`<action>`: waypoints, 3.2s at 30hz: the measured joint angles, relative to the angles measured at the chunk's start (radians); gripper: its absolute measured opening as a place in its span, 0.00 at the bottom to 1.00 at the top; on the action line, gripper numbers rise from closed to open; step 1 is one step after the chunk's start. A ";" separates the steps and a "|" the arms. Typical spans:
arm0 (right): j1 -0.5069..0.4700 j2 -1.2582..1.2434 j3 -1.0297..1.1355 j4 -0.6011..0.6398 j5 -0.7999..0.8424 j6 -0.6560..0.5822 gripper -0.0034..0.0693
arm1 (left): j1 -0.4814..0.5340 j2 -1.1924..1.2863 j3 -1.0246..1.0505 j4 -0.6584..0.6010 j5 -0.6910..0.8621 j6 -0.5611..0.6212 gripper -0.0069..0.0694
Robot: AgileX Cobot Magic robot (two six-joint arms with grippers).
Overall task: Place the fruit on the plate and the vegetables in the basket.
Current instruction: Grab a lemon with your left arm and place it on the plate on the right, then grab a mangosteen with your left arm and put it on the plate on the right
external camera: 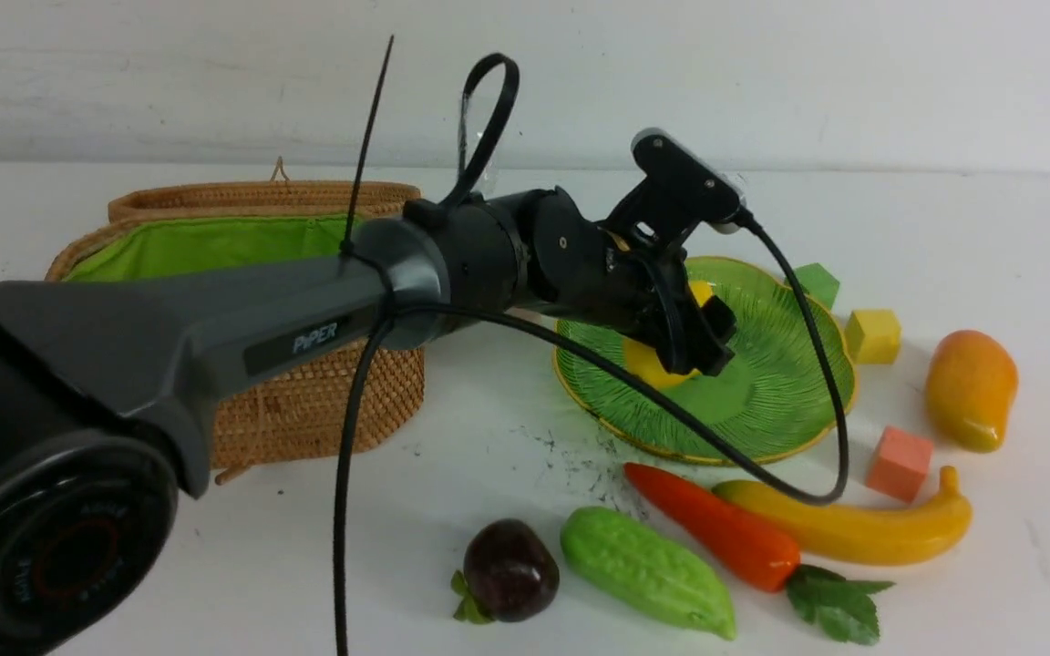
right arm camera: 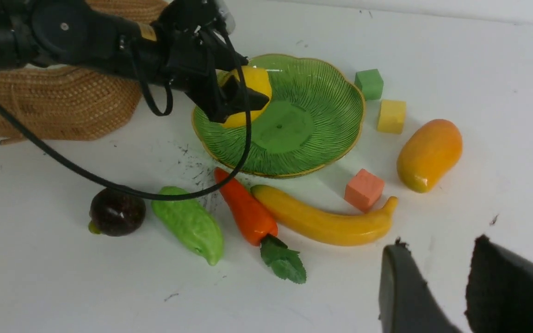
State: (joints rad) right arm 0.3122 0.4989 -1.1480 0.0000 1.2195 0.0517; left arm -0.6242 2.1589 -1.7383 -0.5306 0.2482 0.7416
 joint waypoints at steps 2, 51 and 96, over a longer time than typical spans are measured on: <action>0.000 0.000 0.000 0.008 0.005 0.000 0.35 | 0.000 -0.002 0.000 -0.001 0.001 0.003 0.95; 0.000 -0.030 0.000 0.125 0.049 -0.131 0.35 | -0.079 -0.397 0.381 0.519 0.664 -0.509 0.95; 0.000 -0.040 0.078 0.114 -0.096 -0.131 0.35 | -0.079 -0.193 -0.015 0.518 0.376 -0.509 0.81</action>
State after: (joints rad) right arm 0.3122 0.4587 -1.0703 0.1145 1.1236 -0.0793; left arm -0.7036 1.9661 -1.7536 -0.0131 0.6245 0.2325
